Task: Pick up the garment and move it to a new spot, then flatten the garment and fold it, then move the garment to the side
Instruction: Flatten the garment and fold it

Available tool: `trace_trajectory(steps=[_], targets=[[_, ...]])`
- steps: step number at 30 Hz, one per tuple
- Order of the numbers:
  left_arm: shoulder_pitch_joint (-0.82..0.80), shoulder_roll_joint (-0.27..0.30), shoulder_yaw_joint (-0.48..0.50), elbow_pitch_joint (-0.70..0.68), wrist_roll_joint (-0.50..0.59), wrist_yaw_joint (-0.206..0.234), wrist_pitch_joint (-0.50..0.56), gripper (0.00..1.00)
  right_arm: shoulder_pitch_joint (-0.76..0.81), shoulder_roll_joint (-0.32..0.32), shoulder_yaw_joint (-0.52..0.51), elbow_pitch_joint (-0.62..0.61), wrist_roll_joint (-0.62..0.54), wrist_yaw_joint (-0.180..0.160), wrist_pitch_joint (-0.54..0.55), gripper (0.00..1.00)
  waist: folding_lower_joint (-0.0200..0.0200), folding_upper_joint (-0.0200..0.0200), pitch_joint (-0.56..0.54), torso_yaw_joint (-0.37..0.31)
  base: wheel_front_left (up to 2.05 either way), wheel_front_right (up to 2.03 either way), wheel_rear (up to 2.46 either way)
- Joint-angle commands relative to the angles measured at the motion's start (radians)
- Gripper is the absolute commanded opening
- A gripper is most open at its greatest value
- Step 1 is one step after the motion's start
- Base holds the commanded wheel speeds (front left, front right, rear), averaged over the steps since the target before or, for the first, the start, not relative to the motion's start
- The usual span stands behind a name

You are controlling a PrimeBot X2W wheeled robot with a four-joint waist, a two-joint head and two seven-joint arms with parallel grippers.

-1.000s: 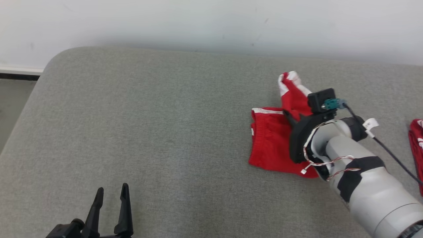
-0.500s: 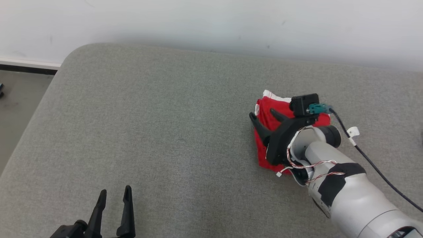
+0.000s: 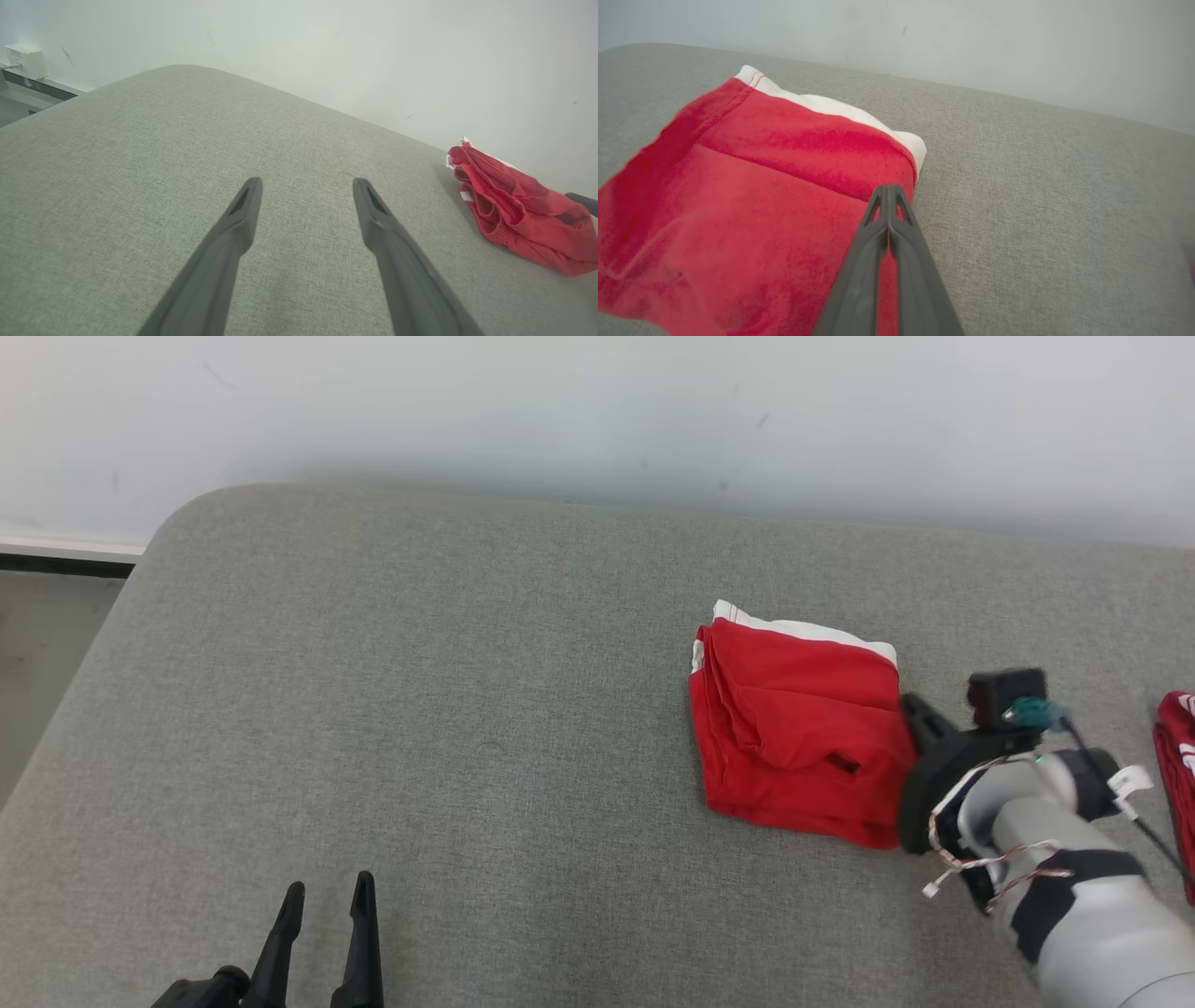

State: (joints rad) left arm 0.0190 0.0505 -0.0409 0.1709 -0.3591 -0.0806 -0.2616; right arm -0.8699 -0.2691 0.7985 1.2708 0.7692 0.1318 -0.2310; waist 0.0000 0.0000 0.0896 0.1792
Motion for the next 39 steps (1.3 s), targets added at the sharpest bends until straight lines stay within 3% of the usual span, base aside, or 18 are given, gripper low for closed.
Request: trace_trajectory(steps=[1,7,17,27,35,37,38,39], targets=[[-0.007,0.000,0.001,0.003,0.006,-0.007,-0.004,1.00,0.018,0.021,0.000,0.003,-0.011,-0.002,-0.009,0.00,0.0000,0.0000,0.003,0.001,0.00,0.00,0.00],[-0.011,0.000,0.017,0.009,0.010,-0.009,-0.004,1.00,0.035,0.117,0.035,0.009,-0.064,-0.002,-0.020,0.00,0.0000,0.0000,0.007,0.000,0.00,0.00,0.00],[-0.029,0.000,0.016,0.022,0.004,-0.015,-0.004,1.00,0.099,0.213,0.120,-0.033,-0.107,-0.002,0.021,0.00,0.0000,0.0000,0.004,0.012,0.00,0.00,0.00],[-0.021,0.000,0.055,0.017,0.024,-0.017,-0.004,1.00,0.152,0.218,0.123,-0.227,-0.006,-0.002,0.014,0.00,0.0000,0.0000,-0.024,-0.033,0.00,0.00,0.00],[-0.036,0.000,0.093,0.000,0.058,-0.024,-0.004,1.00,0.185,0.169,0.002,-0.326,-0.013,-0.002,-0.033,0.00,0.0000,0.0000,-0.080,-0.118,0.00,0.00,0.00],[-0.035,0.000,0.102,-0.003,0.065,-0.019,-0.004,1.00,0.199,0.141,-0.068,-0.378,-0.049,-0.002,-0.034,0.37,0.0000,0.0000,-0.090,-0.144,0.00,0.00,0.00],[-0.036,0.000,0.104,-0.006,0.070,-0.018,-0.003,1.00,0.219,0.127,-0.109,-0.408,-0.072,-0.002,-0.034,0.67,0.0000,0.0000,-0.094,-0.154,0.00,0.00,0.00],[-0.037,0.000,0.108,-0.009,0.071,-0.015,-0.003,1.00,0.245,0.114,-0.148,-0.441,-0.096,-0.002,-0.033,0.80,0.0000,0.0000,-0.099,-0.166,0.00,0.00,0.00]])
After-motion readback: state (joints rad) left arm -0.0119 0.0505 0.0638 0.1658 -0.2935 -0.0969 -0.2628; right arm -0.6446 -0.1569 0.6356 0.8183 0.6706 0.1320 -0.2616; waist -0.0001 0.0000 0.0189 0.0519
